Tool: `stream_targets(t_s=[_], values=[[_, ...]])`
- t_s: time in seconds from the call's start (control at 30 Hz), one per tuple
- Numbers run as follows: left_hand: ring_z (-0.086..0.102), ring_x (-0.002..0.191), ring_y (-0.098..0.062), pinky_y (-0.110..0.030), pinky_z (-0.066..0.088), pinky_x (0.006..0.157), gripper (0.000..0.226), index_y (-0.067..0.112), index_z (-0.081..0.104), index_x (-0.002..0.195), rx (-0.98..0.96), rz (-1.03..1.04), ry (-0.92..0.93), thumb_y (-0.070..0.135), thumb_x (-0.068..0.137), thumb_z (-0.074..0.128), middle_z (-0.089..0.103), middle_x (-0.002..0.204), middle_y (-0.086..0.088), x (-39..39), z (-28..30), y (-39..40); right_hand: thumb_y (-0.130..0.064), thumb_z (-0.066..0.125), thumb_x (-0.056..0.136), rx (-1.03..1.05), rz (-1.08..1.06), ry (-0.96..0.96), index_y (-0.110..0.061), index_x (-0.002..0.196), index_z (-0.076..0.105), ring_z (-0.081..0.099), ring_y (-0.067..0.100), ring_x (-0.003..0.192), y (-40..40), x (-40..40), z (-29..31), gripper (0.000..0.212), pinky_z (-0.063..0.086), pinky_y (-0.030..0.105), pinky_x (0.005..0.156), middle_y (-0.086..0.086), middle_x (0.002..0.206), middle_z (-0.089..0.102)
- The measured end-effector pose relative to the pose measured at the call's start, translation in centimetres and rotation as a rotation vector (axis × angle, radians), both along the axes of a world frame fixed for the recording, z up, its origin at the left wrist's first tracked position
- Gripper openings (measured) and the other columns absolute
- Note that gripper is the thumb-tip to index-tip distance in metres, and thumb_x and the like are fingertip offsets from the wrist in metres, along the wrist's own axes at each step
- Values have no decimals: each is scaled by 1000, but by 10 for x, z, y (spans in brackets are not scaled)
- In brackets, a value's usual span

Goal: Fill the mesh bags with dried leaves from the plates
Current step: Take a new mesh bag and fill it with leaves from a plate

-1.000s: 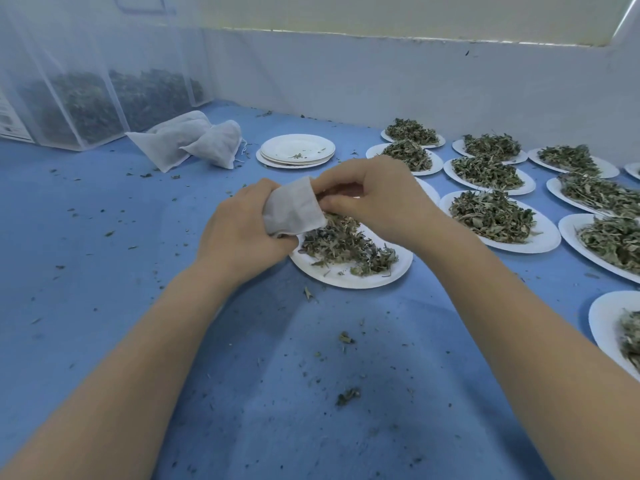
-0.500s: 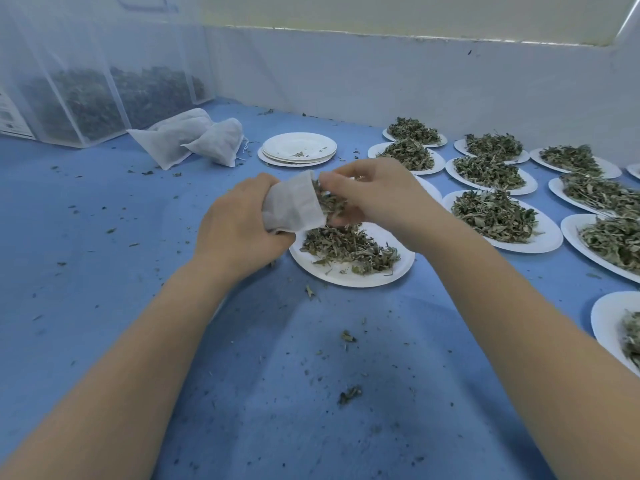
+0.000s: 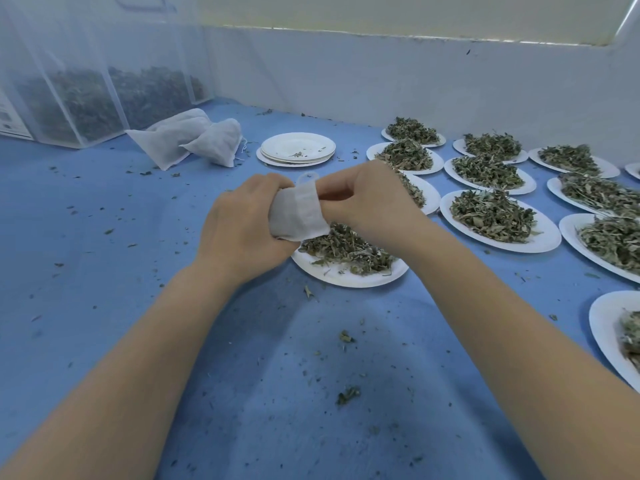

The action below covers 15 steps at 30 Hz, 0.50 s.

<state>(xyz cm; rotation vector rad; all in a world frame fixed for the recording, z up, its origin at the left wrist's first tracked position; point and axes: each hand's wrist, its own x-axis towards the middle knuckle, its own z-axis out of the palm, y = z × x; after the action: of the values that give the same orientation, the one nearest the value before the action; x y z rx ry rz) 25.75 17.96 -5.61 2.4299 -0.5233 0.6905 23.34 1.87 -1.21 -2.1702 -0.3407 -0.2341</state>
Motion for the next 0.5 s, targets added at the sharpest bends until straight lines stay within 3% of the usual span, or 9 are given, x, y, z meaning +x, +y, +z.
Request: stream_targets(t_s=[0.13,0.23,0.3,0.37,0.5], values=[[56,85,-20,-35,45,75,54,21,58,107,-52,2,39,44,59,70,62,95,4,-2,0,-4,-10,69,79,-80,104,13,-21,93,76,63,12,77,4,-3,2,19,51,38,80,8,86,73],[55,82,-16,-33,47,72,52,29,57,103,-171,17,109,50,56,66,59,87,12,-4,3,-4,-10,71,75,-3,40,-89,-25,89,76,67,4,79,3,-2,3,21,52,22,77,-8,80,73],[57,81,-19,-36,49,71,47,30,56,101,-201,23,119,42,57,67,60,86,8,-4,5,-2,-9,73,72,26,3,-170,-25,85,74,62,-2,73,3,-1,3,21,49,14,74,-16,77,67],[56,81,-19,-38,49,72,47,28,56,103,-201,22,116,36,58,70,61,87,6,-4,5,-1,-6,71,71,-21,6,-207,-24,89,73,60,1,71,3,0,3,25,49,15,74,-13,82,63],[57,84,-20,-37,48,75,52,22,59,104,-183,-7,43,37,57,76,60,90,9,-8,6,-8,-9,67,75,-238,14,-180,-21,93,75,62,5,79,5,-1,3,22,45,13,73,-3,84,72]])
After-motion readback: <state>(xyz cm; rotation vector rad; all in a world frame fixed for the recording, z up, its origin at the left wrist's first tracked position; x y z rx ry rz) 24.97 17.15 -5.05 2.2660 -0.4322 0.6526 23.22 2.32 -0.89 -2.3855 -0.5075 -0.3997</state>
